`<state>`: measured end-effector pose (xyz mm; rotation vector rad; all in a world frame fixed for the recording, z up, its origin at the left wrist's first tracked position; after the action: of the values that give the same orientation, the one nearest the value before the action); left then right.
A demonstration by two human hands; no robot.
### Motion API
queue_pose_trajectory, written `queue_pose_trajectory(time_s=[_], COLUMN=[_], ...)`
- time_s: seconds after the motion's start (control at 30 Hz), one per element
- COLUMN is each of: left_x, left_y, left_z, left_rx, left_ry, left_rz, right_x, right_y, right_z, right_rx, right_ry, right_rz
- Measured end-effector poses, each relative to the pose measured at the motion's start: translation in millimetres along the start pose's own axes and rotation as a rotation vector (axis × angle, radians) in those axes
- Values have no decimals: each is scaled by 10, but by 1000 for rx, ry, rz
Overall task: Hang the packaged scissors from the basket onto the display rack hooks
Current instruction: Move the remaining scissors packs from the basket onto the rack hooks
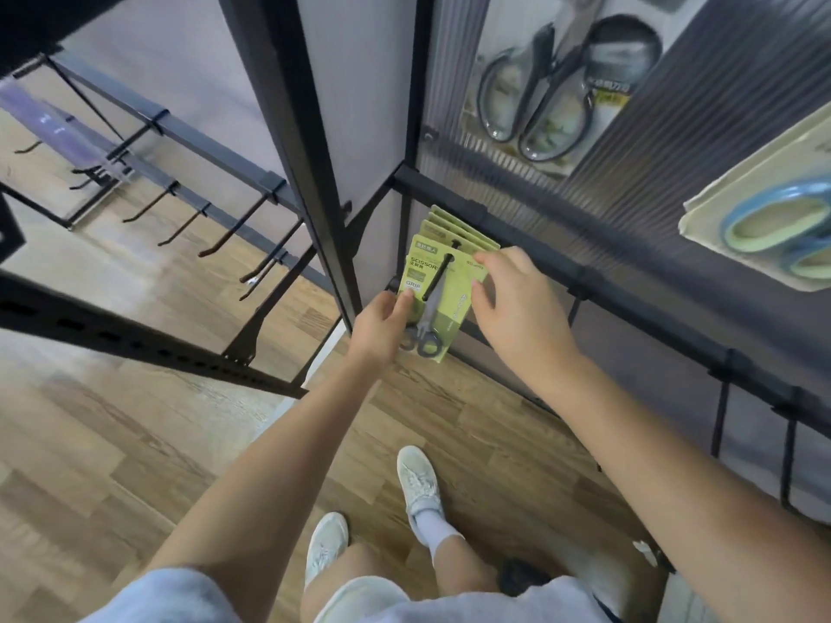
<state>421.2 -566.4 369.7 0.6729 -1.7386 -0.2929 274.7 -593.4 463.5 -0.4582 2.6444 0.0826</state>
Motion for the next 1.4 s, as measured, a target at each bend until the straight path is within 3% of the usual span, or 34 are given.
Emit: queue_pose_trajectory(time_s=[0.3,0.47,0.63,0.8,1.0,1.2,1.4], left_x=[87,322,655,1137,1660,1647,1191], left_y=[47,444,1012,1689,2596,3421,4403], left_z=[-133,-477,-743,-758,-366,282,1103], left_rx=[76,120,4,-87,-183,-376,-631], left_ry=[-277,-536,-708,-782,-700,-726,-797], left_rz=[119,367,566,873,1176,1369,1460], right_x=[11,-219,-594,-951,-1028,-803,-469], right_y=[286,496,849,1354,2098,3177,4578], right_z=[-81,-214,-475,-955,-1646,-2110,-2188], right_rx=[-17,-93,-82,2,244,429,554], right_ry=[180,301,272,184,238,290,276], right_rz=[49,130,271,389,507,680,959])
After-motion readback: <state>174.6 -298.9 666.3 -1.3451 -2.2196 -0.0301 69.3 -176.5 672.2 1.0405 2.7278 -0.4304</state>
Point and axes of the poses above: each hand's wrist, its own y-axis away from the middle knuckle, its own z-axis out of the palm, x = y × z, the point moved 1 cm from there along -y, towards the middle knuckle
